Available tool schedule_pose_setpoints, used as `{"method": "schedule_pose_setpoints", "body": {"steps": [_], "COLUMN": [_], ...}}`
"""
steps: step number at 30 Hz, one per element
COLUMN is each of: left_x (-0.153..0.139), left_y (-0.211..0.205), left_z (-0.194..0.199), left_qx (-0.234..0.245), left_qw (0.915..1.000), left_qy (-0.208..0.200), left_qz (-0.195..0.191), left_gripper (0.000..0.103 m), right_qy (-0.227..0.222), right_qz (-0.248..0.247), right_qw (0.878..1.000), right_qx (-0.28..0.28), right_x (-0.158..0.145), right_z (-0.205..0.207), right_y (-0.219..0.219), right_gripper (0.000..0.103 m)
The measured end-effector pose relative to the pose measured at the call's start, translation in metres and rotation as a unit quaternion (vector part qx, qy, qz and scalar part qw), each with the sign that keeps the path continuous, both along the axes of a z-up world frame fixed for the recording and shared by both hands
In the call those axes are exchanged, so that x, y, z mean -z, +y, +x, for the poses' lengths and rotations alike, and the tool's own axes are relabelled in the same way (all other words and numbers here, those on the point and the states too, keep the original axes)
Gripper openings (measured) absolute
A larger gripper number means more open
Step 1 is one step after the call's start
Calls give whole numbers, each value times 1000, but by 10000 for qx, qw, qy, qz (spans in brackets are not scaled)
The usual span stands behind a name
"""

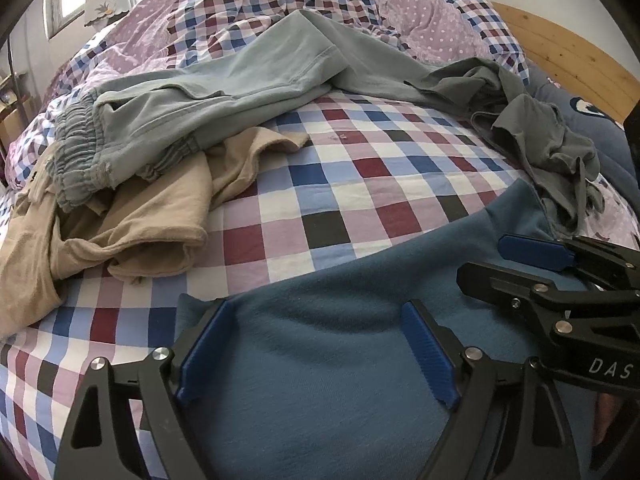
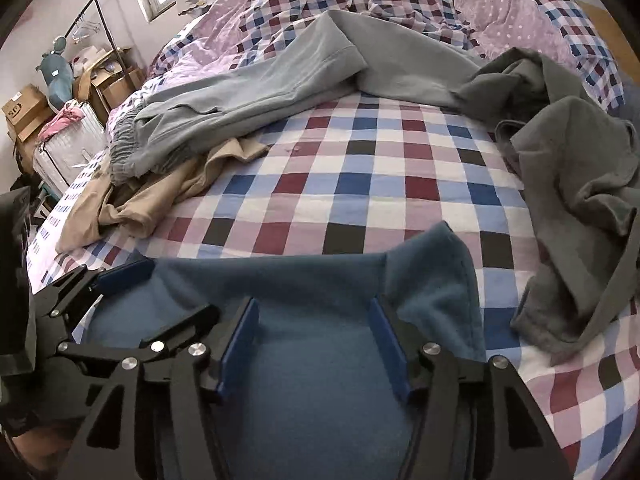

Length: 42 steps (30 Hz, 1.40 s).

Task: Fold clothes
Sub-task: 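Press the open left gripper onto the folded teal shirt while the right gripper hovers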

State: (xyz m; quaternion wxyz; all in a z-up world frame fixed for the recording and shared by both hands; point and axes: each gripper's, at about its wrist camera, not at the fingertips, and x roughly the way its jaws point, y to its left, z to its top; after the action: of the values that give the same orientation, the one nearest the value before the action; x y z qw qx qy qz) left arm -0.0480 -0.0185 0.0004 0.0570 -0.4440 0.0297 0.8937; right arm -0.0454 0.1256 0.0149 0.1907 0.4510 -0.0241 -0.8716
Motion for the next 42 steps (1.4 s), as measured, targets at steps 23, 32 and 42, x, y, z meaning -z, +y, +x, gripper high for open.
{"method": "schedule_pose_setpoints", "body": {"steps": [23,32,42], "left_x": [-3,-1,-3], "left_y": [-4,-4,-5], "left_z": [1,-1,1], "left_qx": [43,75,72], "left_qw": [9998,9997,9995], "left_qy": [-39,-104,-52], "left_qz": [173,230,294], "left_gripper": [91,92,93], "right_qy": [836,686,587], "right_qz": [297,378,397], "right_qw": [9934,9924,9945], "right_qx": [-723,-946,-767], "right_x": [-30,-4,-16], "right_z": [93,90,84], "right_y": [-5,-9,16], "right_gripper": [76,79,79]}}
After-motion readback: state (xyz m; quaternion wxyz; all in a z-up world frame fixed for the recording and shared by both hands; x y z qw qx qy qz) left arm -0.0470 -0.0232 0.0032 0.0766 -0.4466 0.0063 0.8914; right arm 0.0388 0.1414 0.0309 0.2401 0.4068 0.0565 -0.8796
